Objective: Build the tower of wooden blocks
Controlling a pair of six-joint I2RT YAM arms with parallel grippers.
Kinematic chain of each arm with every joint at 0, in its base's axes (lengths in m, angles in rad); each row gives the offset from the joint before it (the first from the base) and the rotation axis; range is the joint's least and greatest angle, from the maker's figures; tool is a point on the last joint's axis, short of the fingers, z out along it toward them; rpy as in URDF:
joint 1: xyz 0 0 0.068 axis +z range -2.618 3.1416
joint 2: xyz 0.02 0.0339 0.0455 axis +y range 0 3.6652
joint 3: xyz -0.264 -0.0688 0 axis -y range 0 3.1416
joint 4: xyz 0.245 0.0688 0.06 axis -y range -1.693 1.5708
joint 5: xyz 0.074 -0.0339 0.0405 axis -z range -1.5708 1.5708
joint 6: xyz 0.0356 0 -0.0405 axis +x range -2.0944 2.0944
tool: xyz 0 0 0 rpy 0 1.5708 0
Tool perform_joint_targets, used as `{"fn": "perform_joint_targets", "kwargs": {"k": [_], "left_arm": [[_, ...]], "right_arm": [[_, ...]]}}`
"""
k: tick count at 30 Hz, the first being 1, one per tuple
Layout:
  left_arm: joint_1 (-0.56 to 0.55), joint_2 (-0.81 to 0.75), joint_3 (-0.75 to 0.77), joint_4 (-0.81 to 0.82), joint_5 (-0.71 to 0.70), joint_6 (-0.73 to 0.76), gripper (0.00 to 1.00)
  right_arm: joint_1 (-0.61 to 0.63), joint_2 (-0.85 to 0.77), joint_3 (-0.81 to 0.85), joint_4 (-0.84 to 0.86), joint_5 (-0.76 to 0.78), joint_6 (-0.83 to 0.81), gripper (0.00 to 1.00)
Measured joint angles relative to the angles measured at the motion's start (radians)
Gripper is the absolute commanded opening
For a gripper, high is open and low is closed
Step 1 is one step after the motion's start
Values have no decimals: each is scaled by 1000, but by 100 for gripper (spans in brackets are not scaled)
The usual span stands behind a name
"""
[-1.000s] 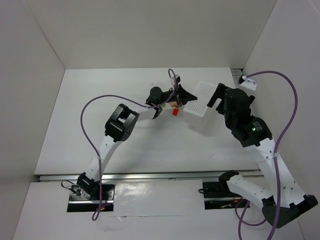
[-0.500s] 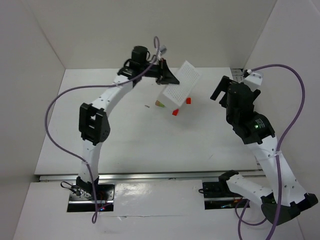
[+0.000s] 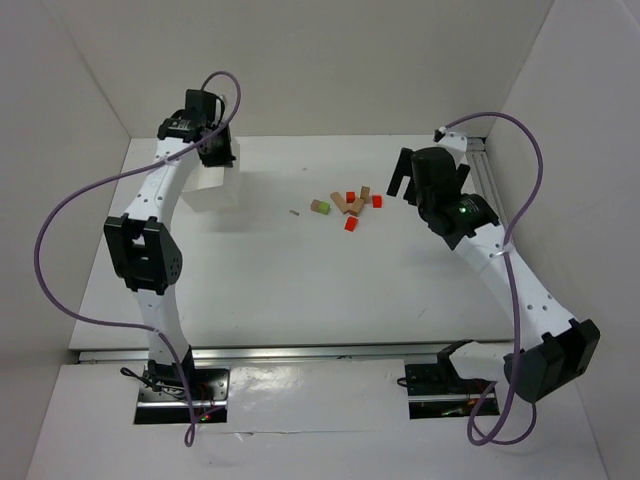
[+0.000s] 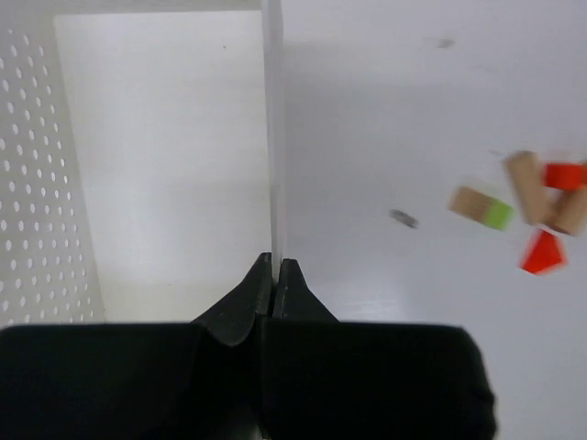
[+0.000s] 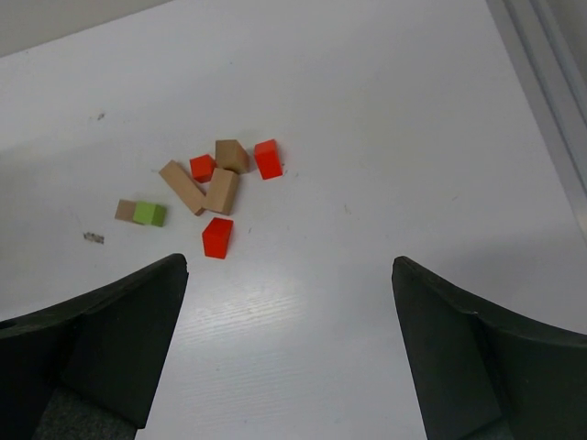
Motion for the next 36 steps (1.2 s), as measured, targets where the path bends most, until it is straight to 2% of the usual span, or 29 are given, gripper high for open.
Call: {"fn": "perform_joint_targets", "kwargs": {"k": [3,7,12,14,15,16,18,19,20,23,26,31,35,36], "left_arm": [[2,55,0,-13,-140,50,0],[2,118,-21,9,-251,101,0],[10,153,-63,18,-316,139,0],[19,165,-63,20,-325,145,0],[24,170,-63,20,-326,145,10],[31,174,-63,18,-323,145,15],[46,179,-63,15,-307,146,28],[53,179,-63,14,-298,145,43],[58,179,-63,13,-285,148,51],[74,179,-63,17,-253,148,70],[76,178,-61,13,-219,147,75],[48,160,-23,-29,-196,140,77],[-15,76,-13,-48,-172,114,77],[-35,46,-13,-51,-165,106,77]], "right_arm": [[0,51,0,15,-37,3,100],[-2,176,25,5,-121,-4,100],[-18,365,106,-17,-237,-7,100],[-33,410,111,-26,-290,1,95],[-41,425,112,-26,-311,5,87],[-49,439,112,-25,-333,7,73],[-59,460,112,-22,-370,15,73],[-63,468,113,-19,-381,20,73],[-65,476,113,-16,-390,22,73],[-66,510,126,-12,-402,30,74],[-66,557,156,-3,-408,31,76],[-69,659,240,13,-389,31,76],[-72,765,355,23,-366,31,74],[-74,796,391,24,-364,30,71]]}}
